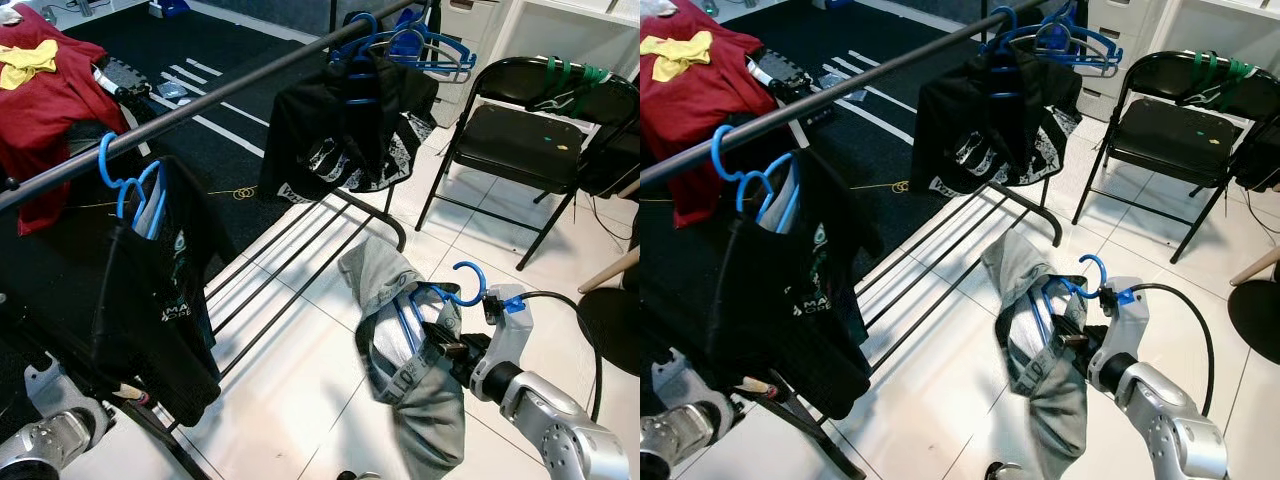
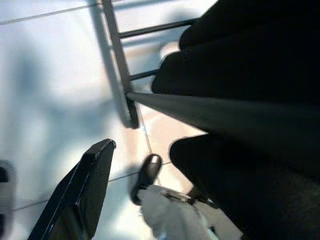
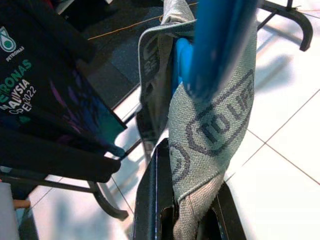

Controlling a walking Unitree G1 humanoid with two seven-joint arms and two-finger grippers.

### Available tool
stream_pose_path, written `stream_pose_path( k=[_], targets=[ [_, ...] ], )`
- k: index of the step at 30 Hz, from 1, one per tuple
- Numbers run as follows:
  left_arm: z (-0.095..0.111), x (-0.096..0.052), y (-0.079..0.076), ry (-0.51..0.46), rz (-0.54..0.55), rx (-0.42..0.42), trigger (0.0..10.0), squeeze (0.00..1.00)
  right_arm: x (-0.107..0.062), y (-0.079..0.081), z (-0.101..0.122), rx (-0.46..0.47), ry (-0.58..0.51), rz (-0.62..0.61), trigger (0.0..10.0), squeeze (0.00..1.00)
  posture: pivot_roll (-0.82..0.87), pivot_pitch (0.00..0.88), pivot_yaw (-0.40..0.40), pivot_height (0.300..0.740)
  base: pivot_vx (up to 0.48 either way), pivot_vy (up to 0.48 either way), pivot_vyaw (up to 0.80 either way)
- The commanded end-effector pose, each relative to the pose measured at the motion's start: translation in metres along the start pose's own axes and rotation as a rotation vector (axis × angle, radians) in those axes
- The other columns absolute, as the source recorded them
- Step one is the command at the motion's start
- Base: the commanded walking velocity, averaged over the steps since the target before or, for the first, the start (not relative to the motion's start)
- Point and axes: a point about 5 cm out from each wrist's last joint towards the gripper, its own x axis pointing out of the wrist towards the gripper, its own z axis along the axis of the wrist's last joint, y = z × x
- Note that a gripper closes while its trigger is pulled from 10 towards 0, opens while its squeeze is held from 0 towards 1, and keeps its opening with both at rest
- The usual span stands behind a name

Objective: Hang hanger

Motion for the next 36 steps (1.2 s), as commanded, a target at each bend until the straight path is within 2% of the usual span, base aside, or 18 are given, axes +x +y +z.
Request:
stream_pose_path(
  k=[1, 3, 4, 5, 6, 14, 20, 22, 23, 24, 25, 26, 27, 28, 30, 31, 32, 36],
  targets=[
    [-0.007, -0.003, 0.010, 0.061, 0.008, 0.088, 10.0, 0.00, -0.005, -0.002, -0.001, 0.000, 0.007, -0.006, 10.0, 0.00, -0.04, 0.211, 0.040, 0.740, 0.000, 0.000, 0.00],
    [-0.006, -0.009, 0.014, 0.139, -0.092, 0.302, 10.0, 0.00, -0.005, -0.004, -0.003, -0.008, 0.023, -0.017, 10.0, 0.00, -0.03, 0.210, 0.040, 0.740, 0.000, 0.000, 0.00],
    [-0.006, -0.009, 0.014, 0.139, -0.092, 0.302, 10.0, 0.00, -0.005, -0.004, -0.003, -0.008, 0.023, -0.017, 10.0, 0.00, -0.03, 0.210, 0.040, 0.740, 0.000, 0.000, 0.00],
    [-0.007, -0.011, 0.017, 0.169, -0.114, 0.384, 10.0, 0.00, -0.005, -0.004, -0.004, -0.010, 0.026, -0.018, 10.0, 0.00, -0.03, 0.210, 0.040, 0.740, 0.000, 0.000, 0.00],
    [-0.008, -0.013, 0.022, 0.196, -0.108, 0.420, 10.0, 0.00, -0.005, -0.004, -0.004, -0.010, 0.028, -0.017, 10.0, 0.00, -0.03, 0.211, 0.040, 0.740, 0.000, 0.000, 0.00],
    [-0.022, -0.018, 0.033, 0.309, -0.135, 0.484, 10.0, 0.00, -0.007, -0.006, -0.005, -0.012, 0.033, -0.019, 10.0, 0.00, -0.04, 0.216, 0.039, 0.740, 0.000, 0.000, 0.00],
    [-0.023, -0.018, 0.025, 0.319, -0.210, 0.515, 10.0, 0.00, -0.007, -0.006, -0.005, -0.011, 0.033, -0.021, 10.0, 0.00, -0.03, 0.215, 0.040, 0.740, 0.000, 0.000, 0.00],
    [-0.025, -0.022, 0.021, 0.364, -0.287, 0.593, 10.0, 0.00, -0.008, -0.006, -0.005, -0.012, 0.035, -0.020, 10.0, 0.00, -0.03, 0.215, 0.040, 0.740, 0.000, 0.000, 0.00],
    [-0.025, -0.022, 0.021, 0.364, -0.287, 0.593, 10.0, 0.00, -0.008, -0.006, -0.005, -0.012, 0.035, -0.020, 10.0, 0.00, -0.03, 0.215, 0.040, 0.740, 0.000, 0.000, 0.00],
    [-0.027, -0.025, 0.018, 0.394, -0.339, 0.672, 10.0, 0.00, -0.008, -0.006, -0.005, -0.012, 0.036, -0.021, 10.0, 0.00, -0.03, 0.216, 0.039, 0.740, 0.000, 0.000, 0.00],
    [-0.027, -0.025, 0.018, 0.394, -0.339, 0.672, 10.0, 0.00, -0.008, -0.006, -0.005, -0.012, 0.036, -0.021, 10.0, 0.00, -0.03, 0.216, 0.039, 0.740, 0.000, 0.000, 0.00],
    [-0.031, -0.032, 0.014, 0.444, -0.415, 0.785, 10.0, 0.00, -0.008, -0.007, -0.005, -0.014, 0.039, -0.024, 10.0, 0.00, -0.03, 0.216, 0.039, 0.740, 0.000, 0.000, 0.00],
    [-0.031, -0.032, 0.014, 0.444, -0.415, 0.785, 10.0, 0.00, -0.008, -0.007, -0.005, -0.014, 0.039, -0.024, 10.0, 0.00, -0.03, 0.216, 0.039, 0.740, 0.000, 0.000, 0.00],
    [-0.038, -0.041, 0.011, 0.513, -0.486, 0.956, 10.0, 0.00, -0.008, -0.008, -0.006, -0.015, 0.042, -0.026, 10.0, 0.00, -0.03, 0.215, 0.037, 0.740, 0.000, 0.000, 0.00],
    [-0.052, -0.056, 0.004, 0.636, -0.572, 1.160, 10.0, 0.00, -0.008, -0.008, -0.007, -0.018, 0.049, -0.030, 10.0, 0.00, -0.03, 0.213, 0.038, 0.740, 0.000, 0.000, 0.00],
    [-0.052, -0.056, 0.004, 0.636, -0.572, 1.160, 10.0, 0.00, -0.008, -0.008, -0.007, -0.018, 0.049, -0.030, 10.0, 0.00, -0.03, 0.213, 0.038, 0.740, 0.000, 0.000, 0.00],
    [-0.057, -0.058, -0.004, 0.647, -0.577, 1.229, 10.0, 0.00, -0.008, -0.009, -0.008, -0.021, 0.055, -0.034, 10.0, 0.00, -0.03, 0.212, 0.038, 0.740, 0.000, 0.000, 0.00],
    [-0.063, -0.055, -0.008, 0.638, -0.566, 1.243, 10.0, 0.00, -0.008, -0.009, -0.009, -0.023, 0.058, -0.038, 10.0, 0.00, -0.03, 0.211, 0.039, 0.740, 0.000, 0.000, 0.00]
  ],
)
